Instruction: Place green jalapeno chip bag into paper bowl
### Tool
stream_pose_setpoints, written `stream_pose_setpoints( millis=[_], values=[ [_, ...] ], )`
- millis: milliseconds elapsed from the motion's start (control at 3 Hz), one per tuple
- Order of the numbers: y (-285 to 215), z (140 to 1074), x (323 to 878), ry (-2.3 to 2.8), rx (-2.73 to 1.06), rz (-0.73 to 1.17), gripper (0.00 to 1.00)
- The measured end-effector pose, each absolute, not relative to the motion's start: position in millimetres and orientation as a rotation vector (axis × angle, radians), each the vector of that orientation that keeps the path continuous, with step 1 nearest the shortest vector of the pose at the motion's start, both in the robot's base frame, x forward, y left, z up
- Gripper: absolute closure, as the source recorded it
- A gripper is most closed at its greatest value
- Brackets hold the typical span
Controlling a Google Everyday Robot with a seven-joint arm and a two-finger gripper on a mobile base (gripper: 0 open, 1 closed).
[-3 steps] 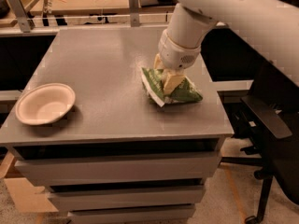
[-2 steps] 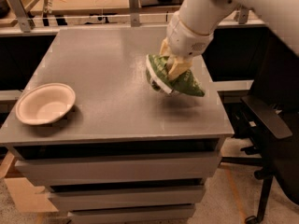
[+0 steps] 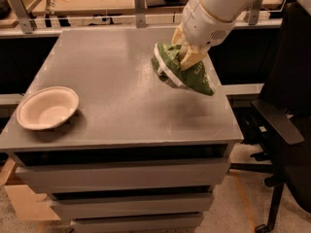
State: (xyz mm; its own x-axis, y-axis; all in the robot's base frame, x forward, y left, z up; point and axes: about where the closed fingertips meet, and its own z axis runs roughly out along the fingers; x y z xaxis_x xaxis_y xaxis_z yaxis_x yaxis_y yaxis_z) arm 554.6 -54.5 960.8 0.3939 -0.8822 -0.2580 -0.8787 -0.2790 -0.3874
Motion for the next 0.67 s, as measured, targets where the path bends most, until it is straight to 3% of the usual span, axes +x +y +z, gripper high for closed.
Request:
stream_pose_setpoints(
  millis=[333, 667],
  values=[
    [-48.2, 964.0, 553.7, 1.486, -2.198, -0.023, 1.0],
    [-6.8, 981.6, 535.9, 1.322, -2.294, -0.083, 1.0]
  ],
)
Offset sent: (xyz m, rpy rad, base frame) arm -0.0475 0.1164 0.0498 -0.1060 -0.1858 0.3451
